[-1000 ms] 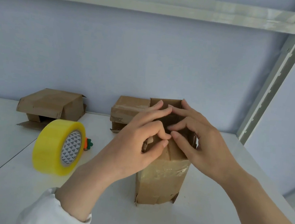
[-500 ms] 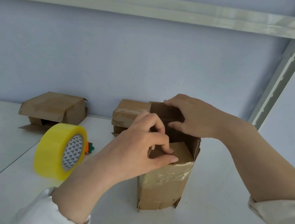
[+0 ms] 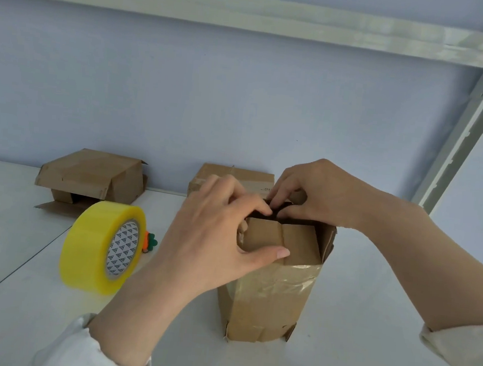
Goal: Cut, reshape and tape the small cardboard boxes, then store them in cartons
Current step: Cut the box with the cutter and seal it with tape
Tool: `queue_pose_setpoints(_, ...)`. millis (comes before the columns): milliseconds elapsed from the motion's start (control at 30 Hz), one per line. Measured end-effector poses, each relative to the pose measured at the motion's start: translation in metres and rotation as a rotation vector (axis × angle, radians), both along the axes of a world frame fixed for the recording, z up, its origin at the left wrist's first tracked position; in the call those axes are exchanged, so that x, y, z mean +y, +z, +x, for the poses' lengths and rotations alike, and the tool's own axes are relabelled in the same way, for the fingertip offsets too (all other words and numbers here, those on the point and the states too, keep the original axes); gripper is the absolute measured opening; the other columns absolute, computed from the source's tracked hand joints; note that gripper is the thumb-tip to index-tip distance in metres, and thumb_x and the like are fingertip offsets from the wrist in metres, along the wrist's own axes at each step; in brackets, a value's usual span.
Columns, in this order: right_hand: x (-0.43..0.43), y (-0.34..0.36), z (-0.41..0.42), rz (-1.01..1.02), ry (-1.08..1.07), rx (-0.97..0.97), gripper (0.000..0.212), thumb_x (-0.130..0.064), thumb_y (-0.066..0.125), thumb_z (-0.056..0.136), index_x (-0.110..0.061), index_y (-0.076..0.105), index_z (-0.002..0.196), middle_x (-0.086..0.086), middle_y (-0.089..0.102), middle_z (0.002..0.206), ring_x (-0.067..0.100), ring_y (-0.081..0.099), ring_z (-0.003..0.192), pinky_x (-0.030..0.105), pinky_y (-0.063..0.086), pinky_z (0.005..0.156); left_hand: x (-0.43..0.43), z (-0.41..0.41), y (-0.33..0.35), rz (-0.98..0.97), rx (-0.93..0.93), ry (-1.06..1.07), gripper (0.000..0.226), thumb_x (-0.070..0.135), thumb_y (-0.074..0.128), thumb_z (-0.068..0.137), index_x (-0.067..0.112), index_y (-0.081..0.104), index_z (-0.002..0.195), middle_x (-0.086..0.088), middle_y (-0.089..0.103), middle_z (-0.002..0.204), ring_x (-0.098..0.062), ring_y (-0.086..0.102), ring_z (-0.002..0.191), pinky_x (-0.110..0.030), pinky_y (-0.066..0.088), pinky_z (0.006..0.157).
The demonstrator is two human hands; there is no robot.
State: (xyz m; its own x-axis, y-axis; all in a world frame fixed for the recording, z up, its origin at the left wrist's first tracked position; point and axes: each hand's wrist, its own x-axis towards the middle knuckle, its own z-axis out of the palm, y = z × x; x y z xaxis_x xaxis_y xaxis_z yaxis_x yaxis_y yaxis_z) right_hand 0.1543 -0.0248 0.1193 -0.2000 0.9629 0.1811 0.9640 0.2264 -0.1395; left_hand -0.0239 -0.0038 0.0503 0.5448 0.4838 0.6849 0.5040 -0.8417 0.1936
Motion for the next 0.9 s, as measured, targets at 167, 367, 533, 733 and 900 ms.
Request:
queue_pose_setpoints(167,-0.003,-0.002,-0.004,-0.079,-0.054,-0.049,0.020,-0.042,0.056,0.088,-0.032,0.067,0.101,-0.001,0.066,0.095,0.013,0.058,0.089,0.025,0.045,0.074,-0.003,0.009,-0.004,-0.164,-0.040,-0.144,0.055,0.065,0.055,0.070,0.032,0.047,0.113,0.018,0.039,0.117,0.002,0.037,0.105,-0.006,0.038,0.075)
queue_pose_setpoints(367,-0.007,-0.029,-0.001,0.112,-0.113,0.754,0.042,-0.037,0.035,0.100,-0.030,0.036,0.142,-0.018,0.035,0.146,-0.007,0.009,0.139,0.024,0.012,0.116,-0.007,0.013,-0.018,-0.795,-0.222,-0.312,0.086,0.060,0.050,0.074,0.049,0.000,0.143,0.032,0.002,0.151,0.018,0.007,0.134,-0.009,0.014,0.109)
queue_pose_setpoints(533,-0.003,-0.038,-0.014,0.132,-0.207,0.874,0.054,-0.046,0.025,0.100,-0.028,0.017,0.150,-0.017,0.014,0.155,-0.004,-0.003,0.142,0.033,0.007,0.119,-0.006,0.020,-0.019,-0.868,-0.330,-0.313,0.061,0.030,0.046,0.096,0.042,0.013,0.145,0.030,0.016,0.149,0.024,0.013,0.126,0.001,0.015,0.104)
queue_pose_setpoints(733,0.003,-0.043,-0.025,-0.033,-0.197,0.487,0.058,-0.046,0.013,0.099,-0.025,-0.006,0.150,-0.008,-0.006,0.158,0.009,-0.007,0.144,0.029,-0.004,0.116,-0.005,0.027,-0.020,-0.806,-0.291,-0.308,0.064,0.016,0.045,0.097,0.044,0.011,0.144,0.045,0.023,0.131,0.038,0.017,0.109,0.014,0.017,0.085)
queue_pose_setpoints(900,0.006,-0.045,-0.025,-0.066,-0.231,0.680,0.079,-0.070,0.004,0.082,-0.029,0.001,0.150,-0.008,-0.010,0.158,0.011,-0.008,0.145,0.044,0.000,0.118,-0.001,0.019,-0.016,-0.782,-0.111,-0.433,0.064,0.029,0.049,0.095,0.050,0.010,0.141,0.032,0.001,0.151,0.008,-0.006,0.140,-0.025,0.007,0.118)
